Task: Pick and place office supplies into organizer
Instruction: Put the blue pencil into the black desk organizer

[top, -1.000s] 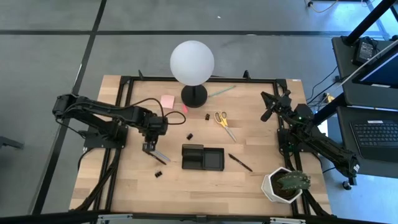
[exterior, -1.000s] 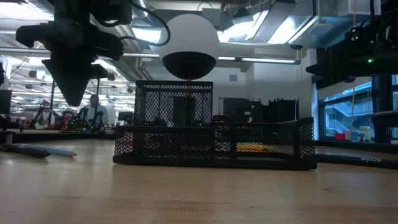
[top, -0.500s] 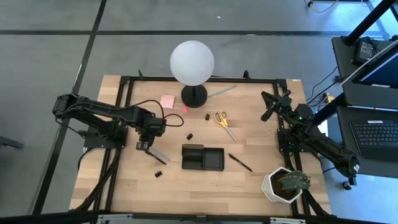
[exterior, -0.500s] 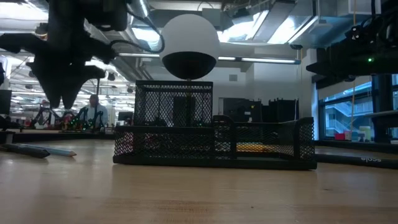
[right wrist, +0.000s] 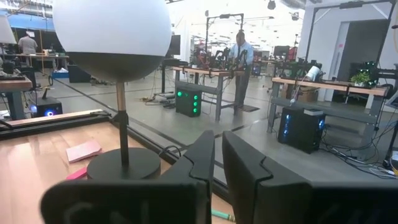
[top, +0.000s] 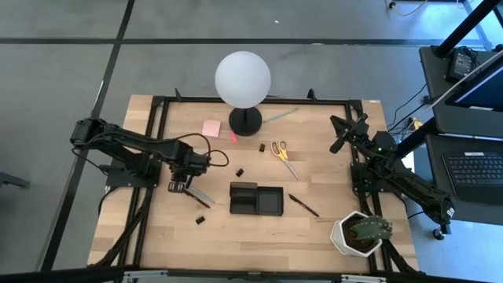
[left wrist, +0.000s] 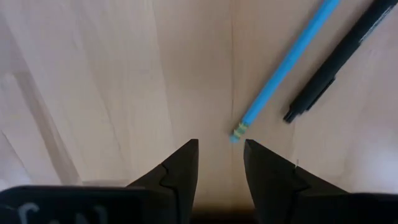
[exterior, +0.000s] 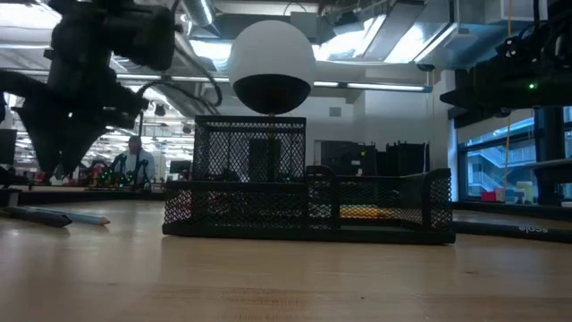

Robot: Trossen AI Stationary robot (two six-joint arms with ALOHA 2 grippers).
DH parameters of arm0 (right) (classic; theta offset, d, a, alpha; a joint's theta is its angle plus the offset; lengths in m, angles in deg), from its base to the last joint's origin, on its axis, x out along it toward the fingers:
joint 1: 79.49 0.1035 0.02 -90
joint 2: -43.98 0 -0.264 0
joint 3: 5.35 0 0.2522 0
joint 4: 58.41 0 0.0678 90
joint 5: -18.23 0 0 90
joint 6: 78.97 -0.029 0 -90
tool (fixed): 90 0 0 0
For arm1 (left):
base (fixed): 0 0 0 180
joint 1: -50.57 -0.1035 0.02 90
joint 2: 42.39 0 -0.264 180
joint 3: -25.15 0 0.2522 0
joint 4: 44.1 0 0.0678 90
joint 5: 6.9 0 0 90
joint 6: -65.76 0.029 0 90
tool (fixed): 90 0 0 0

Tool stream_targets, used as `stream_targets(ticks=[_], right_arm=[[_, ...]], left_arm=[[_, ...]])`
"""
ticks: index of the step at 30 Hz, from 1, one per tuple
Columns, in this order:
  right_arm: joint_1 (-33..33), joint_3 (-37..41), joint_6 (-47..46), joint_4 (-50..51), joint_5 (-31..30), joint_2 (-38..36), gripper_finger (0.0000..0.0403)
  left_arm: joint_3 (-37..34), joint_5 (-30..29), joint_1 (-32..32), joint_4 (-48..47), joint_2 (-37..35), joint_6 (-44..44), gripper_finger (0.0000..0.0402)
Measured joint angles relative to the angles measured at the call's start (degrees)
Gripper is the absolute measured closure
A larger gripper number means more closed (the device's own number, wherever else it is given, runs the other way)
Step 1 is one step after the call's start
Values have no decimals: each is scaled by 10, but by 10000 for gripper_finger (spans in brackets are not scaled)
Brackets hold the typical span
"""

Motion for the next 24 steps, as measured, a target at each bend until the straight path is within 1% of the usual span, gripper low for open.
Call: stream_targets(ticks=[5, 8, 13, 17, 21, 24], right_arm=[[0, 0, 0, 0, 0, 0, 366], [0, 0, 0, -1, 0, 0, 366], [0, 0, 0, -1, 0, 0, 366], [0, 0, -1, -1, 0, 0, 366], [0, 0, 0, -1, 0, 0, 366], [0, 0, 0, -1, 0, 0, 366]], left_arm=[[9, 0, -2, -15, 38, 47, 280], [11, 0, -2, -40, 58, 63, 281], [14, 1, -2, -45, 87, 67, 282], [13, 30, -2, -42, 108, 70, 286], [13, 32, 0, -37, 125, 71, 288], [13, 32, 1, -13, 131, 71, 287]])
